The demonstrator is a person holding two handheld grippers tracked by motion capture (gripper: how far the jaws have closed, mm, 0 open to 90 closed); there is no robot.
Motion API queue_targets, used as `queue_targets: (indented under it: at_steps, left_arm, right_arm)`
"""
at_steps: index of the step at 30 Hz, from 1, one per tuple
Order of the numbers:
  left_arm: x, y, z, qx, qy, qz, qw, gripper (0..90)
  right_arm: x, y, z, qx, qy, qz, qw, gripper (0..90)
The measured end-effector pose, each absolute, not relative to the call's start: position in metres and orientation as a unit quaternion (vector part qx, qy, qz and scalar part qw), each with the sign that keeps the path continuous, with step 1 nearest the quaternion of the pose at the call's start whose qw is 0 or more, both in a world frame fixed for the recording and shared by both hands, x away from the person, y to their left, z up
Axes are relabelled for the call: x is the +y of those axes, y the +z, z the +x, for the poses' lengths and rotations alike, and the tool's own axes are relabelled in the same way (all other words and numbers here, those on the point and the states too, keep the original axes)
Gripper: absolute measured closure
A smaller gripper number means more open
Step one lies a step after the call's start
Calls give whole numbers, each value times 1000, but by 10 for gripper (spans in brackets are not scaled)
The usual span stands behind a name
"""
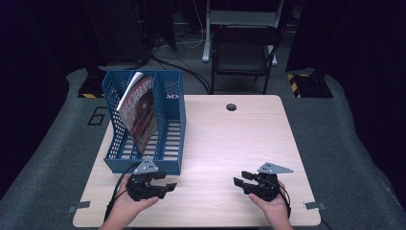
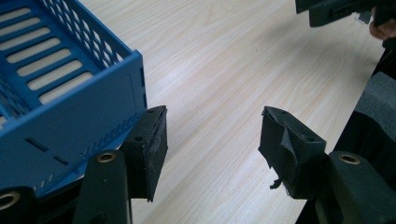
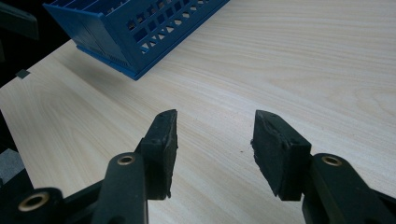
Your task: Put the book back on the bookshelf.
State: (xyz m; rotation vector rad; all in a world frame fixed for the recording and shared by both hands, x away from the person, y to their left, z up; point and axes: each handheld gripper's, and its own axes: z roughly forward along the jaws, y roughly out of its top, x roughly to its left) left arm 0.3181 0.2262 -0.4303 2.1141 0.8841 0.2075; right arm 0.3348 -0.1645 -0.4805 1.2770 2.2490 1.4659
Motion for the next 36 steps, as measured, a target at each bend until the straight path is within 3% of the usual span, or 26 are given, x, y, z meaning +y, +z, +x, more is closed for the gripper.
queue_targets:
  at_steps: [23, 36]
  left_arm:
    - [222, -488, 310, 339, 75, 853, 390, 420]
    - [217, -495, 314, 332, 81, 863, 372, 419]
  right_arm:
    - [-161, -484, 335, 761, 486, 421, 83, 501]
    - [-160, -488, 336, 765, 477, 426, 78, 500]
